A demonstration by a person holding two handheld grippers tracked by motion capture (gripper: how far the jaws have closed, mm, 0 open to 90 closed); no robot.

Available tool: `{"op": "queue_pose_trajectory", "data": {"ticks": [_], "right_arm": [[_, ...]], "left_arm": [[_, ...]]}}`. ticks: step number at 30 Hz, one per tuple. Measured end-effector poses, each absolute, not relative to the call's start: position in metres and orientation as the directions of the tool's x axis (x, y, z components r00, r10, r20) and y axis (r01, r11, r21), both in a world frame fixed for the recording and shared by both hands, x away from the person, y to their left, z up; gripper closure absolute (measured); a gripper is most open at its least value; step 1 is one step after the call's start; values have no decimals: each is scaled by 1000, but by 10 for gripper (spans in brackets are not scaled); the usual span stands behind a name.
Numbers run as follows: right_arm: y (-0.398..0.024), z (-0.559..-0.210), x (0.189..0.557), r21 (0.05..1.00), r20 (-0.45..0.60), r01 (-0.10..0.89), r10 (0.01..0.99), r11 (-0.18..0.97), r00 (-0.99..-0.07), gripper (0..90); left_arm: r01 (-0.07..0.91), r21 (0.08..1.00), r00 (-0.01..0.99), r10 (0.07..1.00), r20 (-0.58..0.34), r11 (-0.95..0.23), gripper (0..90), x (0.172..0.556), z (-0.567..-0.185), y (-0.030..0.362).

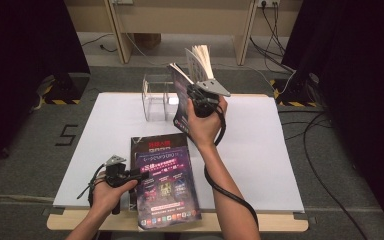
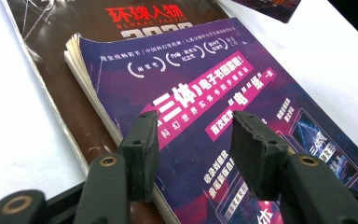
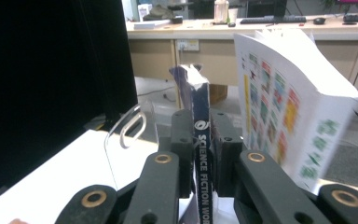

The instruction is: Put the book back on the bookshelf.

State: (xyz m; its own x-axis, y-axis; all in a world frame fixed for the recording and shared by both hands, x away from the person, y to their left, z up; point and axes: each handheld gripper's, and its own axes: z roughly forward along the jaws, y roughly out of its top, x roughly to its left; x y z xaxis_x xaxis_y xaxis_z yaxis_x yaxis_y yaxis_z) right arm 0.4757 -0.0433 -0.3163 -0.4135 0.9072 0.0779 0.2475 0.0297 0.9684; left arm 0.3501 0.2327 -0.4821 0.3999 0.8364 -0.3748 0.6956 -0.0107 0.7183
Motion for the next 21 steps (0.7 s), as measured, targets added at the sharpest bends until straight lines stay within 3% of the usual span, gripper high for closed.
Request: {"op": "queue_pose_trajectory", "data": {"ticks": [12,21], "right_arm": [[-61,-319,465,953,75,298,908,57,-413,795],[-66,-316,482,907,104,411,896,93,-433,766]], "left_arm": [[691,723,406,834,-372,-14,513,350,-480,231],[697,717,401,837,-373,-14,513,350,-481,232]]}}
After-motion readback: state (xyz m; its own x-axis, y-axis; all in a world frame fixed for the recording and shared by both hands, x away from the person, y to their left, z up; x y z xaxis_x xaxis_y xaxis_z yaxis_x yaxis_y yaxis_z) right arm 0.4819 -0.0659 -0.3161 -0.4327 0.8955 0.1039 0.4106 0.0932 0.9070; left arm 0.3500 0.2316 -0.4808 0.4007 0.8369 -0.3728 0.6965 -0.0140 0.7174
